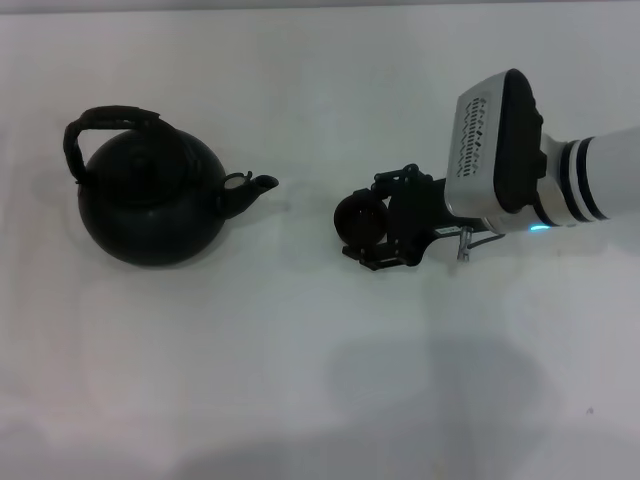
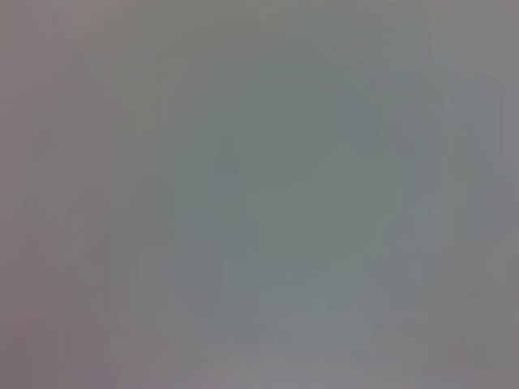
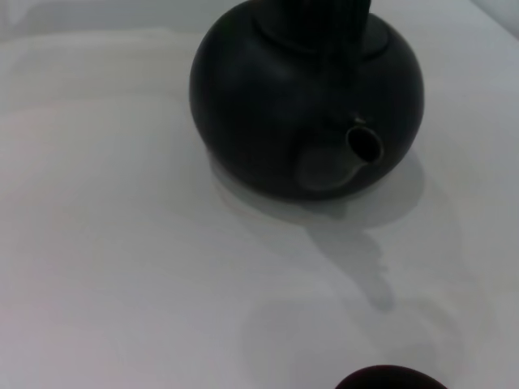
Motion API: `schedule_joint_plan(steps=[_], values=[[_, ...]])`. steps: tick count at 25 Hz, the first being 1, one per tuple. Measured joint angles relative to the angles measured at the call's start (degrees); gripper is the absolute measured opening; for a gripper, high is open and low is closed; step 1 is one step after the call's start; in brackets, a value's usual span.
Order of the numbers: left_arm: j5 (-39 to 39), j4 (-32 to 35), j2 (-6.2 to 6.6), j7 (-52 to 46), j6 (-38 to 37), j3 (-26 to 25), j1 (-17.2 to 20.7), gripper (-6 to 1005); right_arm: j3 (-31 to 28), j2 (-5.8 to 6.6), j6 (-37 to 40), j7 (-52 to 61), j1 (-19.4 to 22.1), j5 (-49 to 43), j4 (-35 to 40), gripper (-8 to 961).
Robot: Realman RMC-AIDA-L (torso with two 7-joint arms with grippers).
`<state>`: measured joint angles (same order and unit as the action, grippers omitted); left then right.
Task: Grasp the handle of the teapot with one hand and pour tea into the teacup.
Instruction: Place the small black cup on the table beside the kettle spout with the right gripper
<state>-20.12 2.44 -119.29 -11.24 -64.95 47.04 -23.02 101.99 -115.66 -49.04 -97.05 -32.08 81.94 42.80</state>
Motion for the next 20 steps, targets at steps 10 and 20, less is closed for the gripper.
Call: schedule_joint_plan(steps=[10,20], values=[[0.0,-0.3,-0.06,0.0,0.0,-0.1,0.0,871,0.1,0.23,-0.4,-0.4,-0.2,-0.5,-0.2,726],[0.1,0.0,-0.07,0.0,0.2,0.0,-0.1,871,0.1,0.27,-0.4,-0.5,-0.9,-0.4,-1.3,729]])
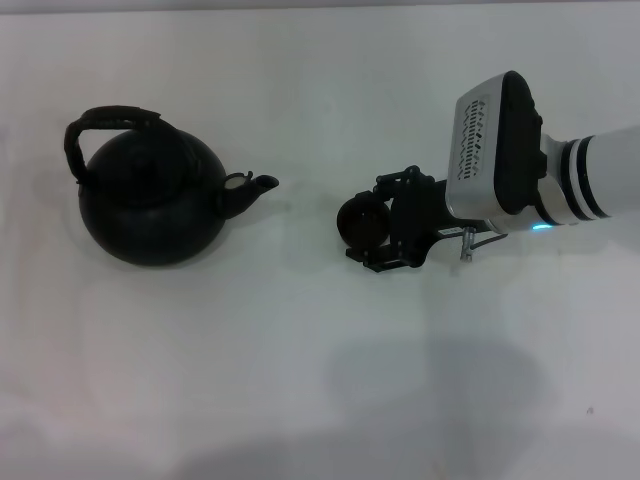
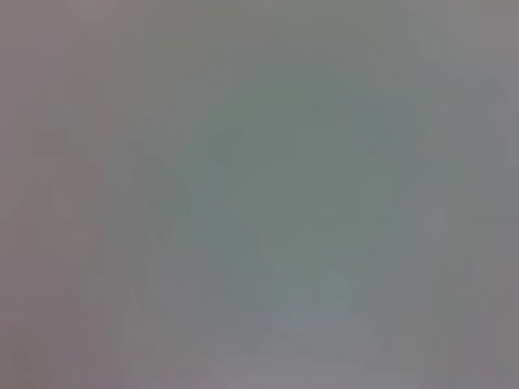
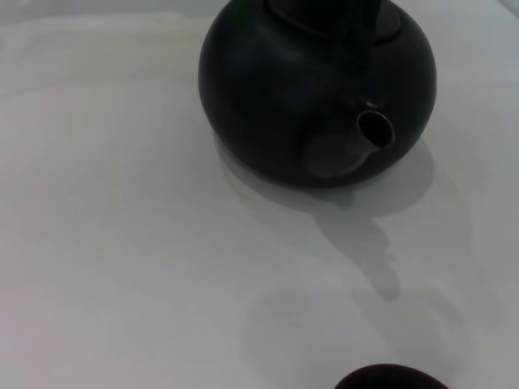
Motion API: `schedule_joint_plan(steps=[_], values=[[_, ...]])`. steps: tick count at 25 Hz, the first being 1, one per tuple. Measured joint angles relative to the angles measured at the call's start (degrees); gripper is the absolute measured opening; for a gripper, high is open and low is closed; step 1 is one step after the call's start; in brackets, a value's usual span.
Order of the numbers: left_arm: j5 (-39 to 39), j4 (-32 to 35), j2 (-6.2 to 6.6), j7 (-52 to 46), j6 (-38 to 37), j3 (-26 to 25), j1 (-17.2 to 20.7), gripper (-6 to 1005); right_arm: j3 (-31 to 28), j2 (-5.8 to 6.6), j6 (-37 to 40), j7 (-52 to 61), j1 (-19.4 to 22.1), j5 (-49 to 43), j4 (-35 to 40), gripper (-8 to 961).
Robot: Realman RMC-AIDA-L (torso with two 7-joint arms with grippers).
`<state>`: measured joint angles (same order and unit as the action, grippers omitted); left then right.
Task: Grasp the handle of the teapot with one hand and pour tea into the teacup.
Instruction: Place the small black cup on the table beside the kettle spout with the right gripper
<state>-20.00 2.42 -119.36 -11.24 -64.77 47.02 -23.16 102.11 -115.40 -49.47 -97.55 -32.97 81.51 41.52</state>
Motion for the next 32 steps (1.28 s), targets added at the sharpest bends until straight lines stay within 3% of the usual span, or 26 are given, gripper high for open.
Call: schedule_joint_plan(steps=[9,15,18,24,32], values=[[0.1,0.0,0.0,0.0,0.3,0.0,-0.2,871,-0.5,-0.04,0.2,-0.2,-0.6,0.0,-1.1,731],[0.1,-0.1,0.01,0.0,0.3,-0.1,-0.2,872,-0.6,0.0,0.1,-0.2,-0.7,0.1,-1.3,869],[0.1,-0.2,0.06,0.0,0.3,-0.1,-0.2,872,-1.6,0.05,-1.0,-0.3,-0.7,0.1,-1.4,869],[0.1,-0.2,0.1,0.0,0.3,-0.2,-0.2,872,-8.1,0.16,-8.1,-1.4,-0.5,-0.2,-1.3,870],[0.2,-0.3,0.05,-0.2,0.0,-0.3,0.1,872,-21.0,0.21,-18.1,-5.4,0.9,0.3,-1.2,870]])
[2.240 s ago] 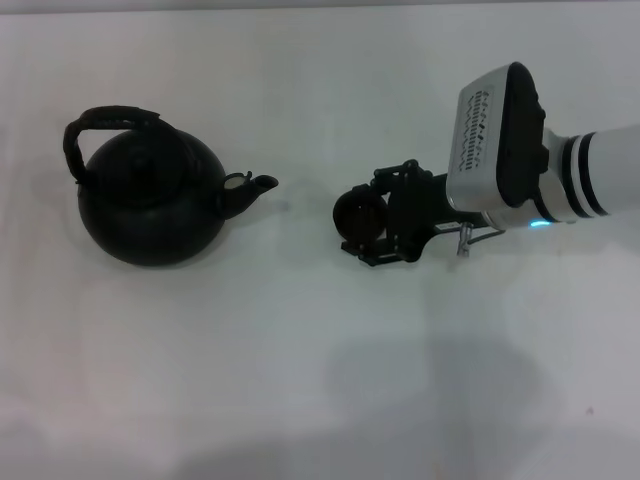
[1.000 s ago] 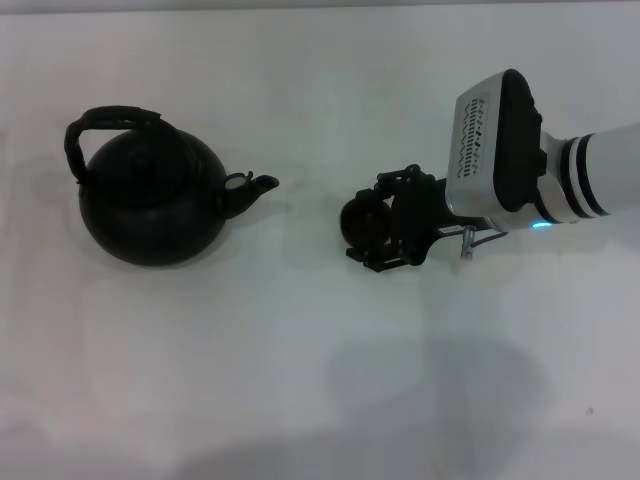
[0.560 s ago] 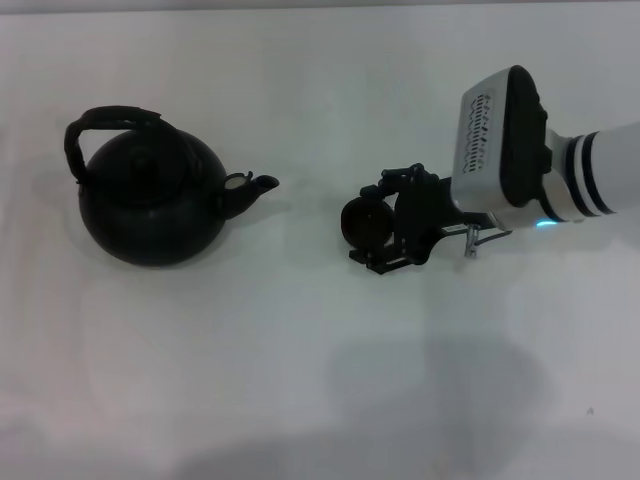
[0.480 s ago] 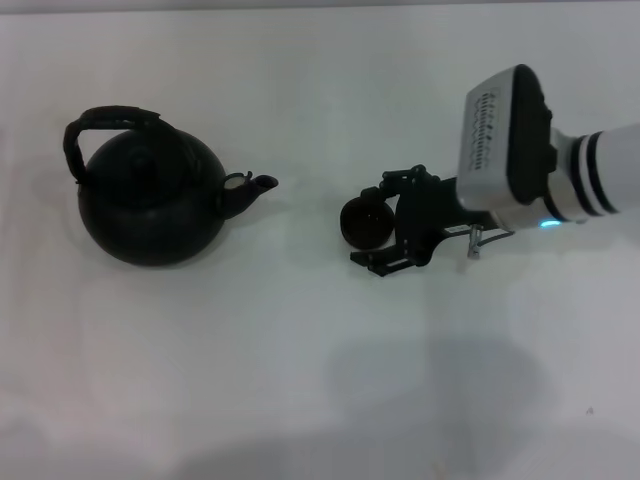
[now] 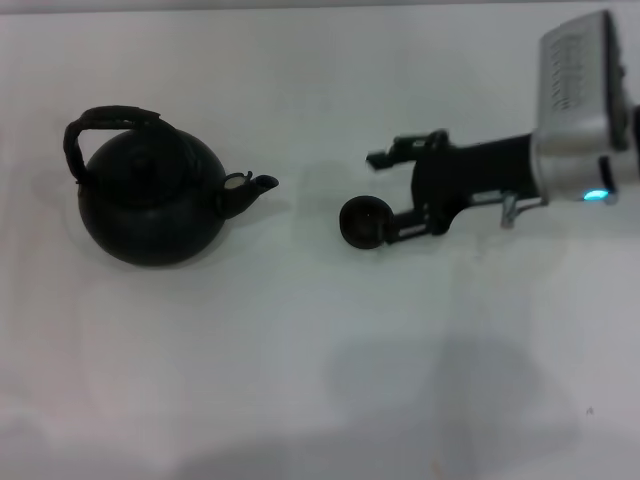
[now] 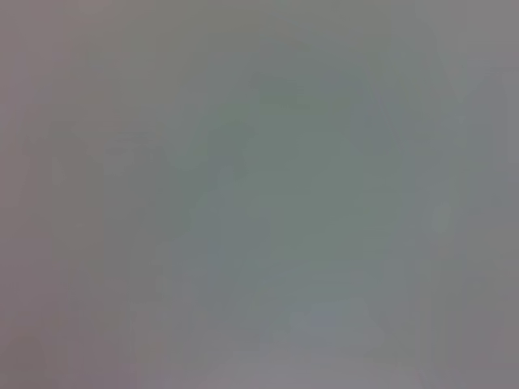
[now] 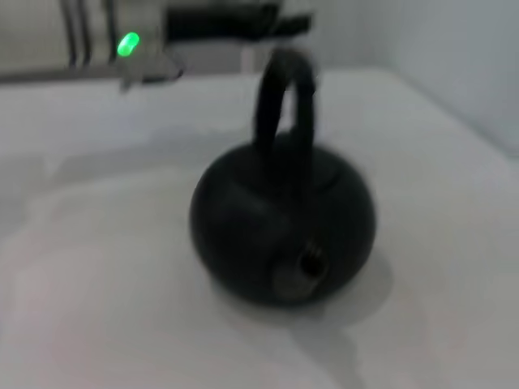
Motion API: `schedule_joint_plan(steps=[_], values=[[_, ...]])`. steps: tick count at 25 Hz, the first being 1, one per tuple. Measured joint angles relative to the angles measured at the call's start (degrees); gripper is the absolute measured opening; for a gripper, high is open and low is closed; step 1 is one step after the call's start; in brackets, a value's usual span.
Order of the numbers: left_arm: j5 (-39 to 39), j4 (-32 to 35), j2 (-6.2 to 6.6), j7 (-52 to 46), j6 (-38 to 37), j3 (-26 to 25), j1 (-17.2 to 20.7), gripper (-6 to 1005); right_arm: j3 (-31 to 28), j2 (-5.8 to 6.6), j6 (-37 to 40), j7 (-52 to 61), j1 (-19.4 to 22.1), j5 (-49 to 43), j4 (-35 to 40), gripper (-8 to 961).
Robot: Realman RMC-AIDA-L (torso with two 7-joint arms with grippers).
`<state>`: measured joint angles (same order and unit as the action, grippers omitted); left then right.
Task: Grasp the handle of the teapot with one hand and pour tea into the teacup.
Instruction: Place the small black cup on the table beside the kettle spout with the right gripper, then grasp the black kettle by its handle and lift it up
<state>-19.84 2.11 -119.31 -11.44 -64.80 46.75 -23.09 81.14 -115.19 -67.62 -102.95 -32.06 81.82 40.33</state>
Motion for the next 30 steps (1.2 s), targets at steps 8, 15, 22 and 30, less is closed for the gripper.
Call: schedule_joint_plan(steps=[8,15,22,30], values=[[-0.5,-0.1,-0.06,0.1,-0.2,0.4,0.9,872,-14.0,0.08,-3.6,-4.1,3.6,2.1,-0.4,869],[-2.8,-2.5,-0.26,-0.3,-7.2,1.5,2.8,871,-30.5,0.22,-3.6,-10.5,6.7,2.4,-3.9,869],[-13.1,-3.5,-0.06,0.0,-17.4,3.6,7.5,871,-52.2,1.62,-1.2,-22.1,7.7,3.1,-14.3,870],[-18.1,-3.8,-0.21,0.3,-22.7,3.6,12.5,871,-56.3,1.57,4.6,-25.0,10.2,3.8,-15.7,867]])
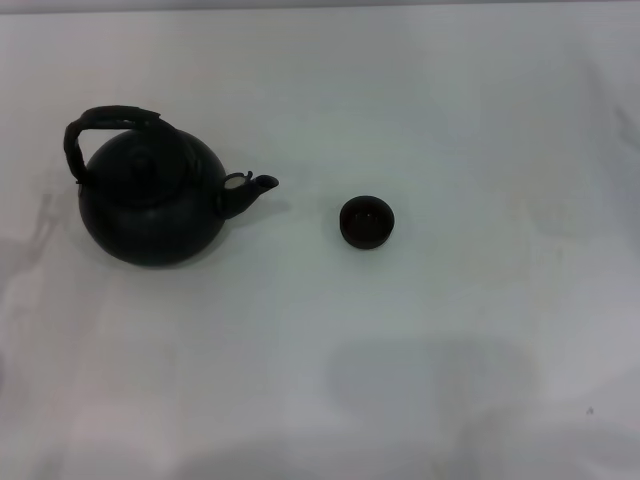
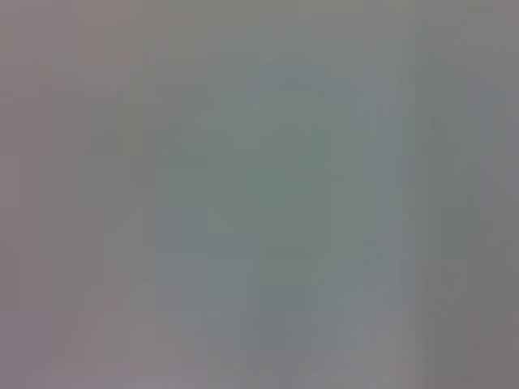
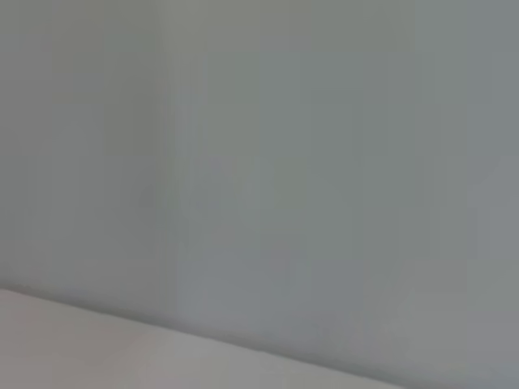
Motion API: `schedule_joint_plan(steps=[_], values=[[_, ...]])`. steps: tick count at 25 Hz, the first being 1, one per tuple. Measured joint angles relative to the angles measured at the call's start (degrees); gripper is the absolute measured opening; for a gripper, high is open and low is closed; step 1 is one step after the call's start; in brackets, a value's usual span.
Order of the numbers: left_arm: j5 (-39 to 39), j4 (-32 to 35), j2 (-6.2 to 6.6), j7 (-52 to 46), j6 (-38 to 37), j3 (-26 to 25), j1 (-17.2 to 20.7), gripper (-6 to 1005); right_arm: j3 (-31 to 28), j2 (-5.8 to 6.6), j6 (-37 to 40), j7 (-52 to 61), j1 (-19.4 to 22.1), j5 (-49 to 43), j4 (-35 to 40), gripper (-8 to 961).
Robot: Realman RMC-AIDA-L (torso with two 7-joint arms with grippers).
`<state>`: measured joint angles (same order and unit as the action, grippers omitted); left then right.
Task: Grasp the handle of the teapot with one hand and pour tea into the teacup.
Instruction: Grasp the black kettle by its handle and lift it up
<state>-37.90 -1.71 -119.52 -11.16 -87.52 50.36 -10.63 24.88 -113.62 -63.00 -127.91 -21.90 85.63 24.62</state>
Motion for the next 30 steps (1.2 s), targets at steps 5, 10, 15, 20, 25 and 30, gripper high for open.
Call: schedule_joint_plan(steps=[5,10,15,20,25,30], values=[[-3.0,-0.6,0.01,0.2,-1.5,0.0,0.6,871,-0.3,-0.12,1.1,-0.1,0.2,0.0,-0.3,860],[-8.5,-0.8,0.06,0.4,-1.6,0.0,-0.7,871,-0.4,-0.26,1.5,-0.4,-0.2,0.0,-0.8,860],[-12.3,-0.8,0.14,0.5,-1.4,0.1,-1.9,871,-0.4,-0.36,1.7,-0.4,-0.2,0.0,-0.9,859],[-13.1,-0.8,0.27,0.4,-0.9,-0.1,-2.6,871,-0.5,-0.62,1.9,-0.2,-0.3,0.1,-0.9,859],[-13.1,-0.8,0.37,0.2,0.2,-0.2,-3.4,866,-0.5,-0.99,1.9,-0.4,-0.6,0.1,-0.9,859],[-13.3,-0.8,0.46,-1.3,1.0,0.0,-4.7,857,-0.5,-1.08,1.5,-0.1,-0.8,0.1,-0.9,859]])
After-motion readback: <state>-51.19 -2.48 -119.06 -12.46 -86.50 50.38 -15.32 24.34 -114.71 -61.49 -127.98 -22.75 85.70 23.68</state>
